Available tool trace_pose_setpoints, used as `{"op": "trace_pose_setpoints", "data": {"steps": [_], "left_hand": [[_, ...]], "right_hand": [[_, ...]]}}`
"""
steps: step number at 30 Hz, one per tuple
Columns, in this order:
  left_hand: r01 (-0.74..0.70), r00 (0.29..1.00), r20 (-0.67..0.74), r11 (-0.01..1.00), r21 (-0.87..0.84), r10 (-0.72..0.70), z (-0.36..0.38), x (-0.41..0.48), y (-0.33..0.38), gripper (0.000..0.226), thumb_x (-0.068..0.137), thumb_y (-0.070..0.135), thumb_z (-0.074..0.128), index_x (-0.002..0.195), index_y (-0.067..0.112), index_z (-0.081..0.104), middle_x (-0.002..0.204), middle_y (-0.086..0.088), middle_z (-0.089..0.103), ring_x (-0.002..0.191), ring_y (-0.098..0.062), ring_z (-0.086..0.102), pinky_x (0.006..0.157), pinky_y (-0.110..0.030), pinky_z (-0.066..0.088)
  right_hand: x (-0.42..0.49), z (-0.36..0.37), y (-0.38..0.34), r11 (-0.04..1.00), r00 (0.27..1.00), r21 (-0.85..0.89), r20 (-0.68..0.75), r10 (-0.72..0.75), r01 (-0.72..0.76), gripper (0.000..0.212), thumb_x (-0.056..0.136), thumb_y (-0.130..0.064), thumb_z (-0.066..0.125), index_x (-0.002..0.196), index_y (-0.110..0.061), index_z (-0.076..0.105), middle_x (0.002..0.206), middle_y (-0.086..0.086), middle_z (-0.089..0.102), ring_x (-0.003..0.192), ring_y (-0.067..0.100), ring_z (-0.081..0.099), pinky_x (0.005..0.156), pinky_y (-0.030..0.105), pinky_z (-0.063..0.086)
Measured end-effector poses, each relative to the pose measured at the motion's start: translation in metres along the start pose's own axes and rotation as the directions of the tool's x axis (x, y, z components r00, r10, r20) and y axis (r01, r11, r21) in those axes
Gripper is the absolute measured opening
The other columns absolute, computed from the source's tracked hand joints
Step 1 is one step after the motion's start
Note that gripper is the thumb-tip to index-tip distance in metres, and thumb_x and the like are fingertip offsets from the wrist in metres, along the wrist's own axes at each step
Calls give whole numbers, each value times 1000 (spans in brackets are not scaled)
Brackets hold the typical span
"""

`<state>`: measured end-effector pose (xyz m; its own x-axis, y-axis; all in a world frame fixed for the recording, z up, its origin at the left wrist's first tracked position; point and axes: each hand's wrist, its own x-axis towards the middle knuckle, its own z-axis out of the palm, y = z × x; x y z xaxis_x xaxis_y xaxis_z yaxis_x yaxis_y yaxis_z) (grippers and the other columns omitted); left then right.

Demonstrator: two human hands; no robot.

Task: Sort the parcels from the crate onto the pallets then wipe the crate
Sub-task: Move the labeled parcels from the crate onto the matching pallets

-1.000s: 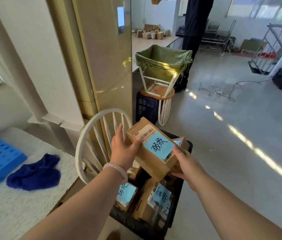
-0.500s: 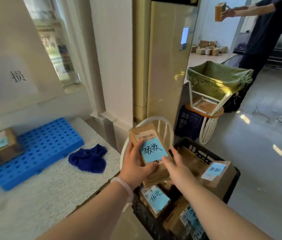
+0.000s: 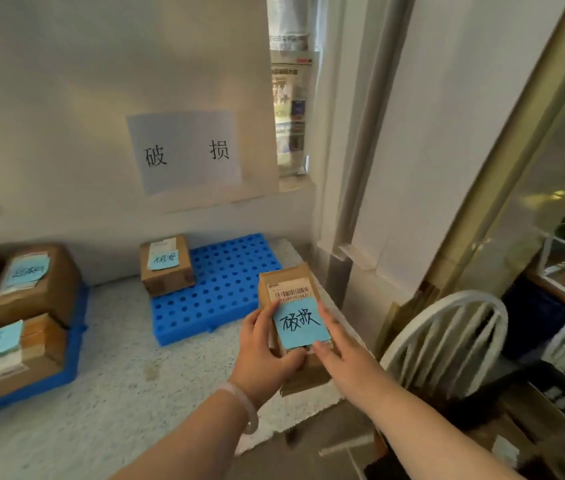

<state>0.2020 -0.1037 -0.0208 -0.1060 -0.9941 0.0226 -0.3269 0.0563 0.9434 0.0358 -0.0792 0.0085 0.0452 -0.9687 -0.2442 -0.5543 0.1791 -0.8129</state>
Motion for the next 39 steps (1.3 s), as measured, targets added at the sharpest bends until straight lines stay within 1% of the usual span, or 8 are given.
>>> {"op": "trace_pose_setpoints", "data": {"steps": [8, 12, 14, 17, 24, 31, 34, 39], "left_hand": [[26, 997, -72, 998, 66, -21, -114, 45, -56, 79, 83, 30, 75, 131, 54, 18, 145, 13, 28, 139, -8, 26, 115, -37, 33], [56, 998, -32, 993, 105, -53, -153, 67, -82, 91, 68, 62, 77, 132, 62, 11, 150, 16, 23, 143, -7, 19, 114, -43, 35], [68, 998, -19, 991, 115, -66, -165, 78, -93, 97, 59, 72, 73, 134, 61, 11, 150, 18, 23, 143, -6, 18, 114, -44, 35], [89, 996, 16, 991, 97, -91, -172, 94, -101, 99, 67, 60, 79, 138, 52, 11, 143, 18, 27, 139, -4, 23, 116, -38, 32], [140, 986, 76, 983, 117, -149, -171, 142, -120, 105, 74, 48, 80, 153, 36, 12, 149, 14, 27, 137, -2, 25, 116, -29, 29], [206, 965, 124, 961, 183, -230, -158, 185, -149, 106, 78, 49, 76, 154, 36, 3, 160, 12, 14, 147, -6, 13, 120, -38, 23], [206, 971, 84, 963, 174, -223, -157, 202, -160, 105, 78, 52, 74, 153, 41, 1, 160, 16, 11, 147, -3, 8, 121, -39, 22], [225, 972, 40, 964, 143, -232, -168, 234, -168, 105, 78, 49, 76, 149, 51, -1, 161, 15, 9, 148, -3, 6, 121, -40, 22]], "right_hand": [[97, 93, -60, 998, 990, 37, 129, -58, 53, 56, 102, -43, 44, 145, -61, 14, 132, -17, 44, 111, -1, 49, 95, 29, 47], [129, 133, -77, 997, 991, 70, 131, -40, 31, 56, 101, -45, 44, 146, -60, 14, 135, -15, 43, 116, 5, 49, 99, 33, 46], [140, 145, -83, 996, 991, 90, 128, -30, 18, 57, 101, -43, 44, 147, -58, 14, 131, -16, 45, 111, 1, 51, 93, 28, 48], [158, 151, -88, 997, 992, 75, 122, -11, 2, 56, 103, -39, 43, 148, -54, 13, 126, -17, 42, 105, 0, 48, 85, 22, 44], [203, 158, -82, 998, 997, 51, 69, 35, -39, 56, 104, -36, 42, 151, -49, 14, 133, -8, 43, 111, 6, 49, 90, 27, 46], [256, 165, -64, 997, 993, 23, 89, 76, -78, 57, 104, -30, 40, 150, -51, 13, 131, -9, 46, 105, 3, 52, 89, 30, 51], [280, 170, -58, 997, 995, 27, 74, 64, -66, 55, 103, -38, 39, 145, -63, 11, 137, -8, 42, 111, 2, 50, 93, 34, 50], [320, 173, -70, 999, 995, -13, 92, 44, -43, 55, 104, -40, 36, 145, -63, 7, 129, -8, 47, 101, 5, 55, 84, 34, 53]]}}
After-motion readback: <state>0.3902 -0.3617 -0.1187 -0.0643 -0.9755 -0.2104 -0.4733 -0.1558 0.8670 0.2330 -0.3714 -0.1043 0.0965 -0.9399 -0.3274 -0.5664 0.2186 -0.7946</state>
